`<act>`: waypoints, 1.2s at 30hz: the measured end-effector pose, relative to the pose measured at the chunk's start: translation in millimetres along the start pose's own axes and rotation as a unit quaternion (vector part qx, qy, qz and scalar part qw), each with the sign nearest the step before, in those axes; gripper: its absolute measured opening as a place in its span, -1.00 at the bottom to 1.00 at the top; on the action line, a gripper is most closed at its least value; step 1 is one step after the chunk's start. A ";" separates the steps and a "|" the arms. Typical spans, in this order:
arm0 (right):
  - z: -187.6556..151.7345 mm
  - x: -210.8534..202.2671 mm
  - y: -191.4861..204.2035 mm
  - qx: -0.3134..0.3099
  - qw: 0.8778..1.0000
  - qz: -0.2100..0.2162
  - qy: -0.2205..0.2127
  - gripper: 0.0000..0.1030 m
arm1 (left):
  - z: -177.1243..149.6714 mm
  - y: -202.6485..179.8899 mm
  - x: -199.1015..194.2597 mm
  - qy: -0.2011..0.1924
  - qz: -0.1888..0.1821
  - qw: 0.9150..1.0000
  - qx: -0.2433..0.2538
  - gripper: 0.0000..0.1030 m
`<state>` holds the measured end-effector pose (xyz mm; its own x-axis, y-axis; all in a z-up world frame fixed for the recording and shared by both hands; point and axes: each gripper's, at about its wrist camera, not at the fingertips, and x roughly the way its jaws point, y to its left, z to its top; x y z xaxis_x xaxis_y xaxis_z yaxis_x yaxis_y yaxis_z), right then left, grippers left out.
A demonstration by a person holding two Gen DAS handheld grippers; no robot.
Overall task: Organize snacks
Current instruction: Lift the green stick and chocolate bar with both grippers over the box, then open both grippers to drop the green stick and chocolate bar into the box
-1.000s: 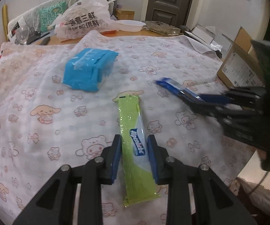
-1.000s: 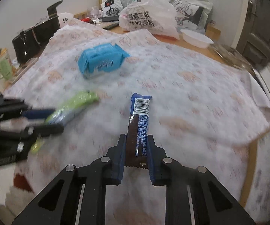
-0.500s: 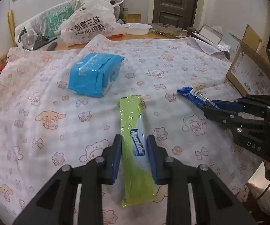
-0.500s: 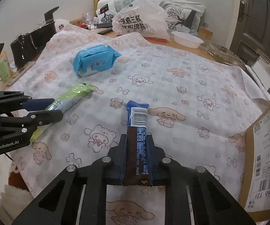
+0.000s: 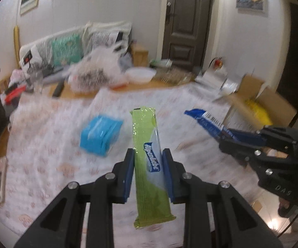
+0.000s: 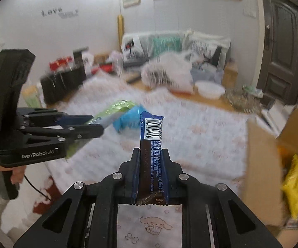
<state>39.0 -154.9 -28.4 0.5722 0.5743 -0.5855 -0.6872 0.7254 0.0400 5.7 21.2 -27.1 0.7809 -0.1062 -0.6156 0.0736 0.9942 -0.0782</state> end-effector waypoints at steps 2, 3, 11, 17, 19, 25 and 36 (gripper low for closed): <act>5.6 -19.6 -7.4 0.003 1.000 -0.009 -0.019 -0.73 | 14.8 -13.6 -13.1 -0.020 -0.007 1.000 0.008 -0.53; 7.5 -28.4 -11.9 0.004 0.999 -0.013 -0.029 -0.73 | 22.1 -20.5 -19.0 -0.029 -0.011 0.999 0.013 -0.53; 5.3 -106.3 -89.9 0.050 0.990 -0.089 -0.093 -0.73 | 83.3 -118.6 -30.9 -0.078 -0.089 0.991 0.059 -0.53; -25.6 -125.4 -151.7 0.107 0.982 -0.138 -0.072 -0.73 | 104.6 -201.9 6.9 -0.047 -0.162 0.981 0.093 -0.53; -36.4 -123.7 -168.0 0.118 0.980 -0.149 -0.056 -0.73 | 106.9 -224.3 22.7 -0.030 -0.175 0.979 0.102 -0.53; -56.6 -109.7 -207.6 0.138 0.978 -0.154 -0.015 -0.73 | 104.7 -271.1 83.7 0.038 -0.184 0.977 0.101 -0.53; -54.0 -79.2 -221.6 0.117 0.981 -0.156 0.024 -0.72 | 101.0 -276.6 134.2 0.094 -0.165 0.978 0.090 -0.52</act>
<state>121.8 -381.7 -34.7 0.7129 0.2962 -0.6357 -0.3573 0.9334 0.0343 152.7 -266.5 -8.9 0.5700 -0.4059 -0.7143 0.4229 0.8904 -0.1685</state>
